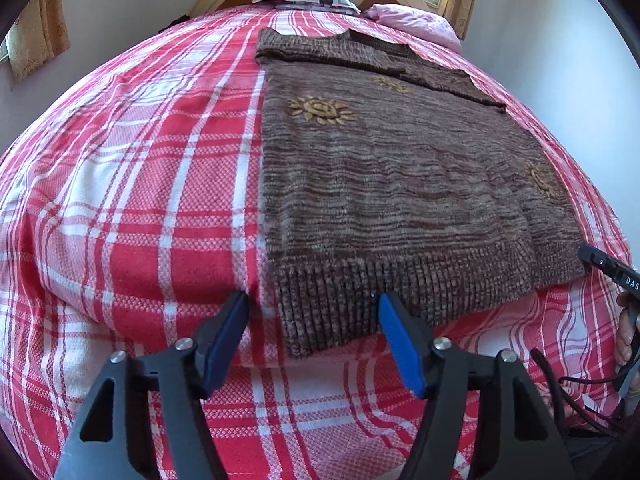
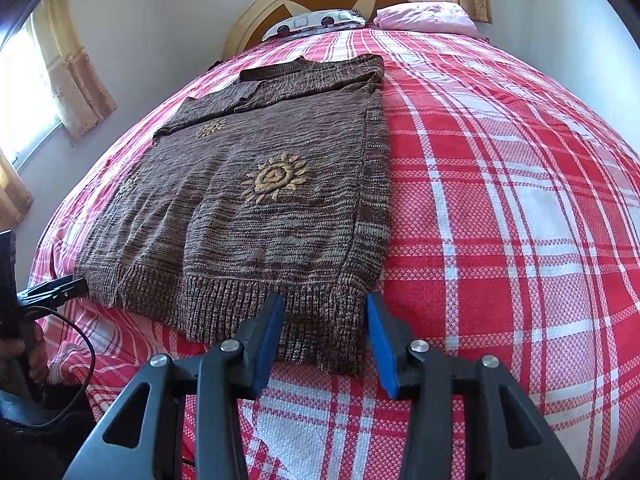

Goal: Fold small clothes
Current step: 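Move both tools down to the ribbed hem of the sweater, then close both tools on the ribbed hem side by side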

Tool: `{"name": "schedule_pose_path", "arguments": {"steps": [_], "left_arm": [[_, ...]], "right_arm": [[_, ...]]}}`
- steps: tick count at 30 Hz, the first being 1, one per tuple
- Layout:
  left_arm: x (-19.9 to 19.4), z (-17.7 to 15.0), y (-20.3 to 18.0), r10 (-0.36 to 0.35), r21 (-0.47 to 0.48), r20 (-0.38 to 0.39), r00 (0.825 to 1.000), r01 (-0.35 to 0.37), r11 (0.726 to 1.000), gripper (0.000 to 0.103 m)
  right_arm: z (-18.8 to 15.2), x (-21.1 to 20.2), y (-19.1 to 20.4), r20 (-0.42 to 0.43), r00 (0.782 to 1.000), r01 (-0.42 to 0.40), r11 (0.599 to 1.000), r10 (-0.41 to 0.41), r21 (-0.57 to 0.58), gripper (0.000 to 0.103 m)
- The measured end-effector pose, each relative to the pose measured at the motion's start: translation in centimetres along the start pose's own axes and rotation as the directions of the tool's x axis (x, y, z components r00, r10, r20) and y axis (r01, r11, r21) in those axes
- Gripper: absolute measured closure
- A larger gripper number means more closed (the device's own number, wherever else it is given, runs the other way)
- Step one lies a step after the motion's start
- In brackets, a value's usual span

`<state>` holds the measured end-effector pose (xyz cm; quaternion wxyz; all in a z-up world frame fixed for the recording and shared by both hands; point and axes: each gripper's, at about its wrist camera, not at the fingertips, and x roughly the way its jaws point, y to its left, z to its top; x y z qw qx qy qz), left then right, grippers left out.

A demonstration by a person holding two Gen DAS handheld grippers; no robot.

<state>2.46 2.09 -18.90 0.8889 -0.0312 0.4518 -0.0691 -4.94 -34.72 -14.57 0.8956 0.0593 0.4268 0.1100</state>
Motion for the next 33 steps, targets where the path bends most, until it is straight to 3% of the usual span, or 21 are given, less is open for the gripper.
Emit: {"name": "schedule_pose_path", "arguments": {"steps": [3,5,7,18,20,23,29,33], "left_arm": [[-0.1,0.0,-0.1,0.002,0.007,0.000,1.000,-0.002,1.000,0.044],[-0.2,0.0,-0.2,0.001,0.013,-0.003,1.000,-0.001,1.000,0.051],[-0.3,0.0,-0.4,-0.006,0.013,-0.006,1.000,0.007,1.000,0.059],[-0.2,-0.3,-0.7,-0.018,0.019,0.002,1.000,0.017,1.000,0.060],[-0.4,-0.4,-0.7,-0.023,0.031,0.011,1.000,0.023,0.999,0.072],[-1.0,0.0,-0.2,-0.061,0.014,0.025,0.998,0.060,0.998,0.093],[-3.3,1.0,0.7,-0.143,0.001,0.113,0.983,0.144,0.990,0.095],[-4.6,1.8,1.7,-0.216,-0.038,0.150,0.965,0.224,0.974,0.095]], "right_arm": [[0.1,0.0,-0.6,0.003,1.000,-0.023,0.999,0.023,0.037,0.069],[0.1,-0.2,-1.2,0.016,0.999,-0.045,0.996,0.044,0.080,0.085],[0.1,-0.1,-1.8,0.015,0.998,-0.063,0.991,0.062,0.119,0.085],[-0.1,0.1,-1.8,0.021,0.997,-0.075,0.990,0.073,0.120,0.085],[-0.2,0.1,-1.4,0.020,0.997,-0.073,0.992,0.071,0.100,0.085],[-0.1,-0.3,-1.1,0.033,0.995,-0.092,0.992,0.089,0.088,0.094],[0.5,-2.3,-1.7,0.110,0.987,-0.128,0.987,0.117,0.100,0.095],[0.9,-3.3,-1.9,0.160,0.973,-0.188,0.975,0.168,0.120,0.095]]}}
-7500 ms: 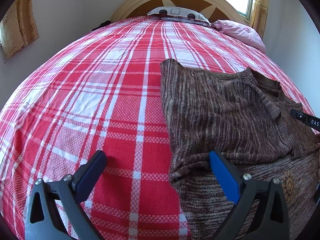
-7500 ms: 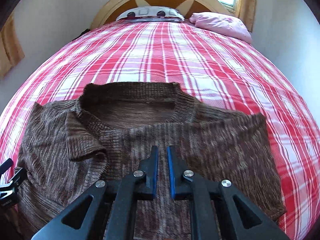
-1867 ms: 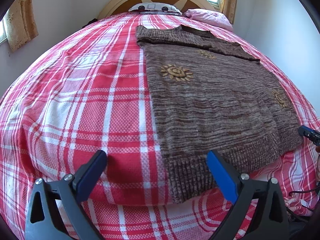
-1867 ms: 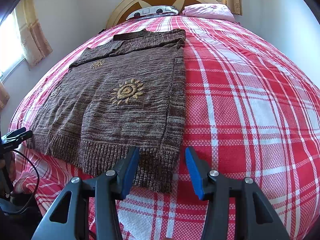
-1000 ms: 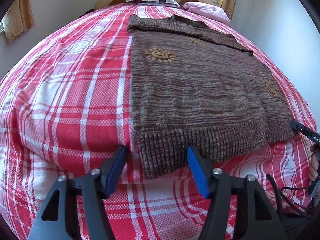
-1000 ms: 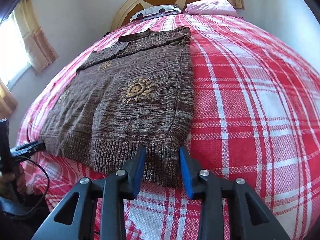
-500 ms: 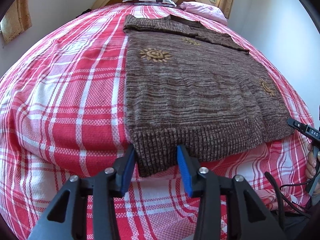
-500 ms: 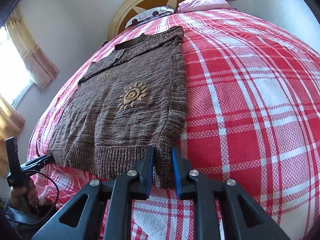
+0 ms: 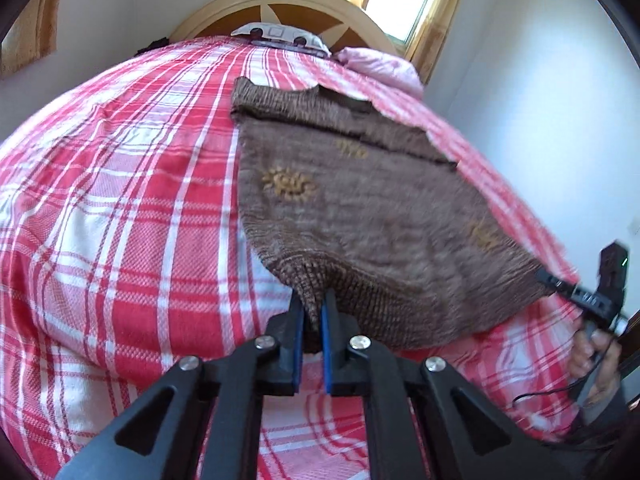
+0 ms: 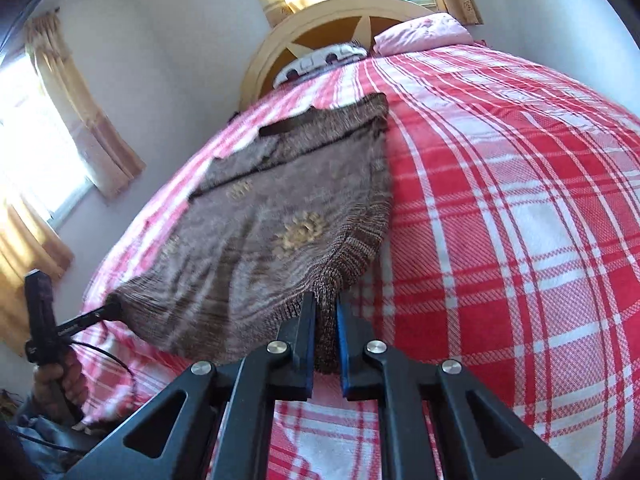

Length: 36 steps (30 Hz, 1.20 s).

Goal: Fold small clothes
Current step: 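Close both tools on the ribbed hem side by side, then lift the hem with both tools and fold it over toward the collar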

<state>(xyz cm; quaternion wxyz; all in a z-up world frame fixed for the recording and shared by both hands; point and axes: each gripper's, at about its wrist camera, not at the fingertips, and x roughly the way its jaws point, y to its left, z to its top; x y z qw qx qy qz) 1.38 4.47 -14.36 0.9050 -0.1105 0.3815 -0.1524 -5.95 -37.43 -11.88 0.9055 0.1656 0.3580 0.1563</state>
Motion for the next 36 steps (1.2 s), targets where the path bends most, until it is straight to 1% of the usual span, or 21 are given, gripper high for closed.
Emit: {"name": "schedule_pose_path", "arguments": {"steps": [4,8,12,17,19,24,27,29,36], "left_arm": [[-0.4,1.3,0.9,-0.043,-0.047,0.018,0.999,0.044,0.998,0.096],[-0.4,2.9,1.1,-0.066,-0.053,0.049,0.997,0.069,0.996,0.096],[-0.2,4.6,1.4,-0.118,-0.064,0.059,0.991,0.122,0.991,0.096],[0.6,6.8,2.2,-0.148,-0.089,0.059,0.987,0.152,0.984,0.096],[1.0,8.0,2.5,-0.152,-0.099,0.061,0.986,0.157,0.983,0.096],[2.0,11.4,3.1,-0.162,-0.119,0.086,0.983,0.171,0.978,0.096],[3.4,13.3,3.3,-0.150,-0.126,0.092,0.985,0.160,0.979,0.096],[4.4,14.6,3.6,-0.165,-0.147,0.085,0.983,0.176,0.973,0.096],[6.7,19.3,3.4,-0.150,-0.121,0.103,0.983,0.162,0.979,0.096]], "right_arm": [[0.8,-0.7,0.1,0.037,0.998,-0.052,0.998,0.051,0.032,0.095],[2.0,-0.9,0.5,0.054,0.995,-0.088,0.995,0.085,0.049,0.095],[3.8,-0.9,1.0,0.078,0.993,-0.088,0.996,0.085,0.032,0.095],[6.7,-0.1,1.1,0.101,0.991,-0.096,0.995,0.092,0.033,0.095],[8.0,0.5,1.3,0.108,0.991,-0.084,0.996,0.081,0.020,0.095],[11.5,1.7,1.5,0.125,0.989,-0.086,0.996,0.083,0.018,0.095],[13.8,3.1,1.5,0.134,0.988,-0.074,0.997,0.071,0.021,0.095],[15.2,4.3,1.4,0.133,0.989,-0.070,0.997,0.066,0.029,0.095],[19.5,8.0,1.1,0.130,0.991,-0.036,0.999,0.032,0.033,0.095]]}}
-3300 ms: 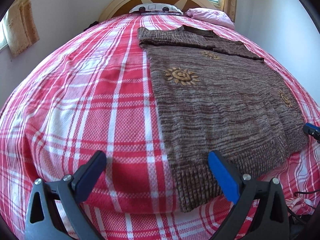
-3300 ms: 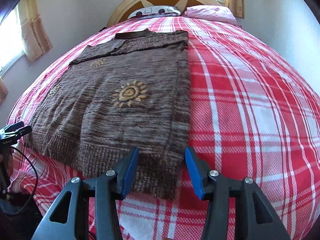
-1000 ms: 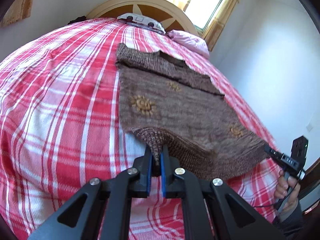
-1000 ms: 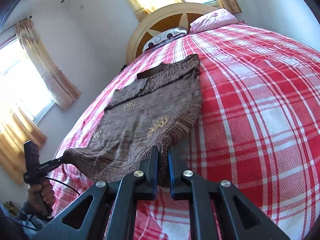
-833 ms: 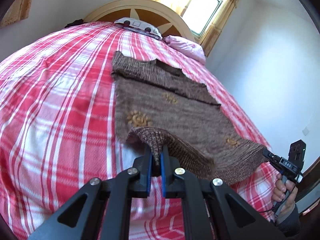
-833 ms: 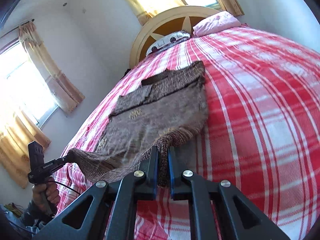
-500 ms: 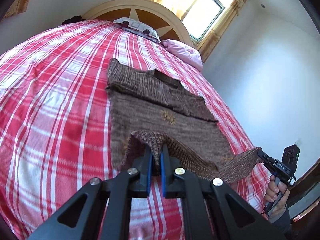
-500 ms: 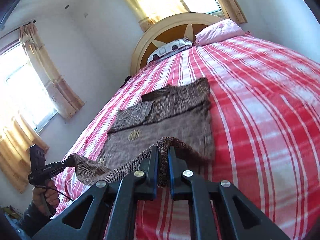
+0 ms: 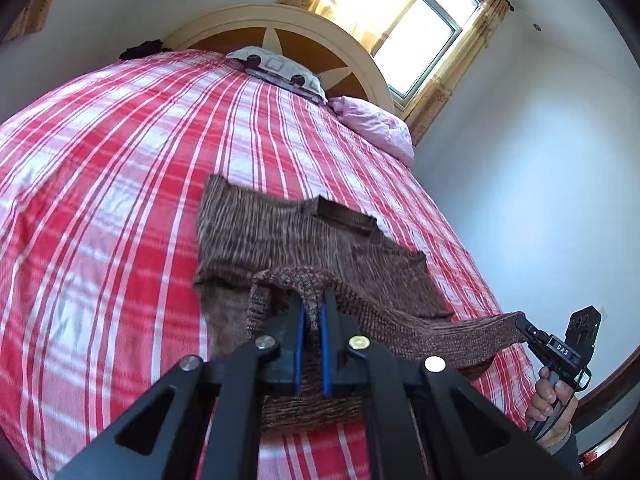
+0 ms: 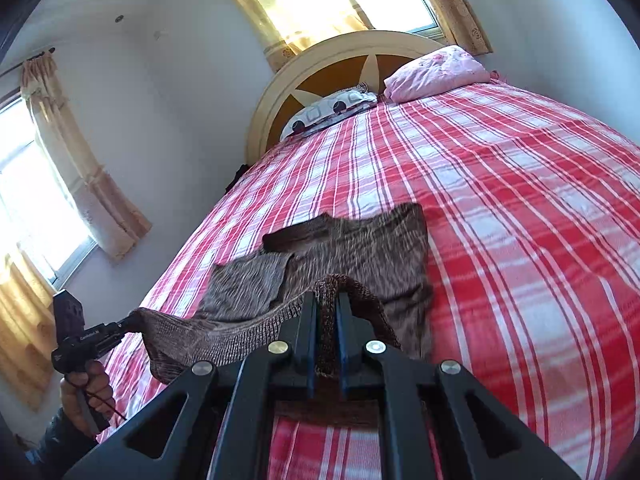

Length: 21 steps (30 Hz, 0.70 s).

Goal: Fold small clothes
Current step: 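Lift the hem with both tools and fold it over toward the collar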

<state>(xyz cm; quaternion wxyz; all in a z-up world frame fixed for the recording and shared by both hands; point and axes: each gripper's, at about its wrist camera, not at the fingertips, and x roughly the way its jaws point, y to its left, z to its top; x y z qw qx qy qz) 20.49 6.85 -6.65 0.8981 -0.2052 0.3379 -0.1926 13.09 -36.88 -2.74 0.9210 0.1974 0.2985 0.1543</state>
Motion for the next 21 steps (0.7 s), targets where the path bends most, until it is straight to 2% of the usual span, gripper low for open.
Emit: {"name": "schedule_pose_path", "arguments": {"steps": [5,21], "left_arm": [[2.6,2.3,0.1,0.026,0.021,-0.009,1.000,-0.026,0.999,0.096],[10.4,5.1,1.9,0.110,0.024,-0.089,0.990,-0.108,0.994,0.096]], "right_arm": [[2.0,3.4,-0.7,-0.023,0.999,0.039,0.999,-0.040,-0.001,0.095],[6.2,11.9,-4.2,-0.103,0.983,0.156,0.988,-0.154,0.017,0.095]]}}
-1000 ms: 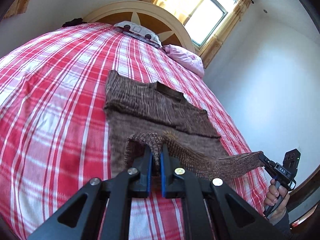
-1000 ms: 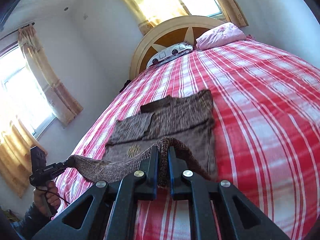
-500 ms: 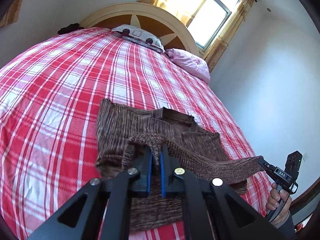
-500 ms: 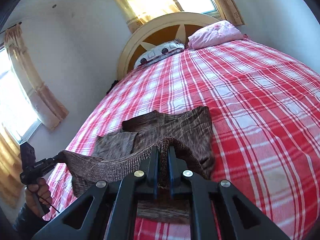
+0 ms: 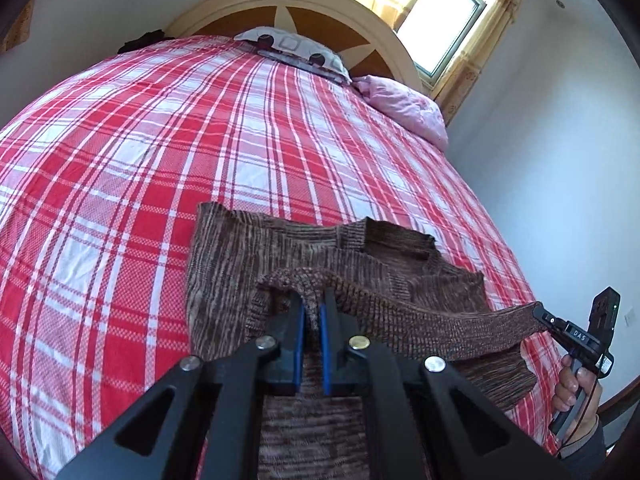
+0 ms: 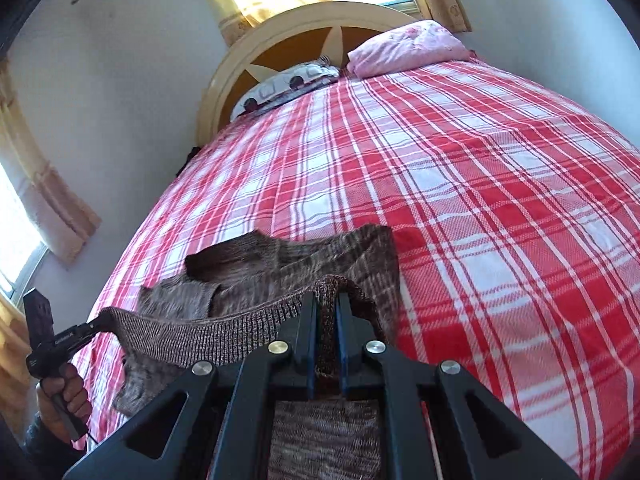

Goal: Fold small clothes
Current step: 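Lift the hem with both tools and fold it over toward the collar, then open both tools to release the hem near the collar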

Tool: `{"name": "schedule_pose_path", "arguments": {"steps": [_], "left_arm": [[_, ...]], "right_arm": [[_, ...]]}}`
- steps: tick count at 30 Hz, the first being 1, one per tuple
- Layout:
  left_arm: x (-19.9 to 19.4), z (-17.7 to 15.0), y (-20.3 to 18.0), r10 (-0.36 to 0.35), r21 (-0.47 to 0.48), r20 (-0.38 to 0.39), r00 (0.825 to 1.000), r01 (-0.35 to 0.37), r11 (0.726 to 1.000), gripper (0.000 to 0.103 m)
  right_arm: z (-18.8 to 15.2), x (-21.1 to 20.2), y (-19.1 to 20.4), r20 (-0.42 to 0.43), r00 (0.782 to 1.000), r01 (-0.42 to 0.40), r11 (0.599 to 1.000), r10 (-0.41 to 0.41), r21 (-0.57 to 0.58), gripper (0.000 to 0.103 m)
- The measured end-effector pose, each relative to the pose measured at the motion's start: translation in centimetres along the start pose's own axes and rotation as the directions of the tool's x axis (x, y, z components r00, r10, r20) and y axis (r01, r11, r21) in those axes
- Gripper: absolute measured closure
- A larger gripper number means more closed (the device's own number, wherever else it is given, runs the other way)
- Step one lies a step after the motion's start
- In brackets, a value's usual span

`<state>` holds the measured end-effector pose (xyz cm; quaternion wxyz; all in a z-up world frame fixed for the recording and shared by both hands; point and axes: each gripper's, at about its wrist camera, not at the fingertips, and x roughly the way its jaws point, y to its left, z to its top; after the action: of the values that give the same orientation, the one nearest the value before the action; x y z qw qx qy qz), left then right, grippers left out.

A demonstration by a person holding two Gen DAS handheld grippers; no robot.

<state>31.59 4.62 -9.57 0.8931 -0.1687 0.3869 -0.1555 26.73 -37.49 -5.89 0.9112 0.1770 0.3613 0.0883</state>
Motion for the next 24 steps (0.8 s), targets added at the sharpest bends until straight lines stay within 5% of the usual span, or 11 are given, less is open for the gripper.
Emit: {"name": "schedule_pose_path", "arguments": {"steps": [13,15,17,21,24], "left_arm": [[3.8,1.1,2.0,0.102,-0.019,-0.036,0.994,-0.103,0.995,0.092],[4.4,1.4,2.3,0.148,-0.023,-0.033,0.988,-0.149,0.989,0.088],[4.3,1.5,2.4,0.195,-0.020,-0.017,0.981,-0.195,0.981,0.088],[1.8,0.8,1.9,0.219,0.014,0.033,0.975,-0.219,0.976,0.067],[0.3,-1.1,-0.2,0.219,0.117,0.030,0.975,-0.221,0.968,0.053]], "right_arm": [[2.1,8.7,0.0,-0.157,0.987,0.025,0.999,-0.031,-0.038,0.094],[2.6,9.4,-0.5,-0.147,0.986,0.075,0.996,-0.080,-0.041,0.084],[3.5,8.7,-1.6,-0.097,0.992,0.088,0.996,-0.087,0.009,0.039],[3.2,6.4,-2.3,-0.061,0.998,0.021,0.999,-0.019,0.038,0.036],[1.8,6.1,-0.6,-0.140,0.988,-0.058,0.998,0.058,0.000,0.036]]}}
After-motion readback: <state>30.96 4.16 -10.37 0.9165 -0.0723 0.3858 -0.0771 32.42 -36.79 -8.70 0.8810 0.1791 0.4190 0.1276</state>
